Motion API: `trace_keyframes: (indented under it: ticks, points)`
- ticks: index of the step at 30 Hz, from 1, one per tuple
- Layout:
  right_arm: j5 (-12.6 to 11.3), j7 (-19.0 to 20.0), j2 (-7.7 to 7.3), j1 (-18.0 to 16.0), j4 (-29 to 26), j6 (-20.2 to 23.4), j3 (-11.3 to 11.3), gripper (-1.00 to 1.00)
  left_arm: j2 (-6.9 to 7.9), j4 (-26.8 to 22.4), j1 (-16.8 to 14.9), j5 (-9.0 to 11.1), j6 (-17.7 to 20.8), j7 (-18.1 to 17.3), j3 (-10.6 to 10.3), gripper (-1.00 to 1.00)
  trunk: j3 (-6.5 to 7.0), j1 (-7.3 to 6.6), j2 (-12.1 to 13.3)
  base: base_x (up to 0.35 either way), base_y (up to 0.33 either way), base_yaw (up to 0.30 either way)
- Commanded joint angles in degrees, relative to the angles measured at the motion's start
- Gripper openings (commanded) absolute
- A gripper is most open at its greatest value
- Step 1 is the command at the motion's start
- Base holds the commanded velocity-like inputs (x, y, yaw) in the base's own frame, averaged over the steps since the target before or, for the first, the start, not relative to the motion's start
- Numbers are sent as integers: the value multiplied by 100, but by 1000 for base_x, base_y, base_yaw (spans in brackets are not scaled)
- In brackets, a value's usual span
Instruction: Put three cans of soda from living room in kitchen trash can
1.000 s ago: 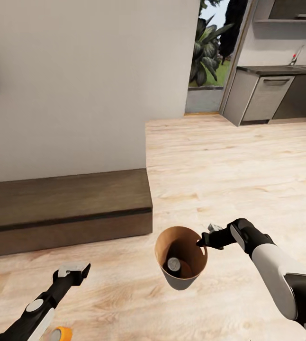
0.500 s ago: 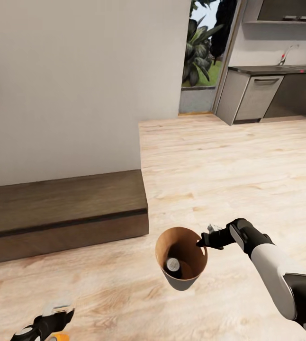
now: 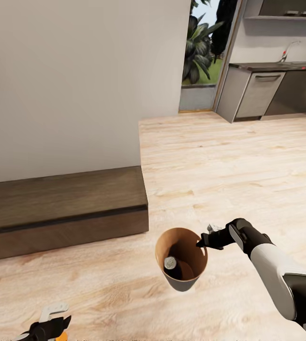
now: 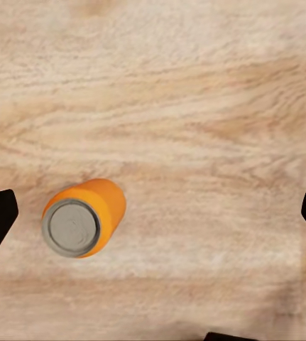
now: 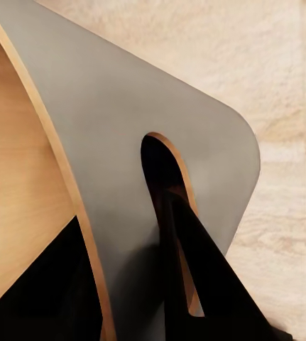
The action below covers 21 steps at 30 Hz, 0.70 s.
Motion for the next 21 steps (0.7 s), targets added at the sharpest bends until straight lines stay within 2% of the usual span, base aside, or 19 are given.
trace_keyframes:
  ticks: [1,3,10,21]
  points:
    - [-123,18,1,-3,0,50,-25,-100,-1,-5,1,-1,-34,0,-1,100,-26,22,-42,0,0,0]
    - [-120,18,0,-3,0,47,-24,-100,-1,-9,3,-1,-56,-1,-1,100,-79,66,-122,0,0,0]
    - [-110,18,2,-3,0,37,-12,-100,-1,-45,16,-6,-97,-1,-8,100,-138,66,-122,0,29,0]
    - [-107,18,2,-3,0,34,-6,-100,-1,-52,20,-18,-98,-1,-5,100,-180,66,-122,0,205,0]
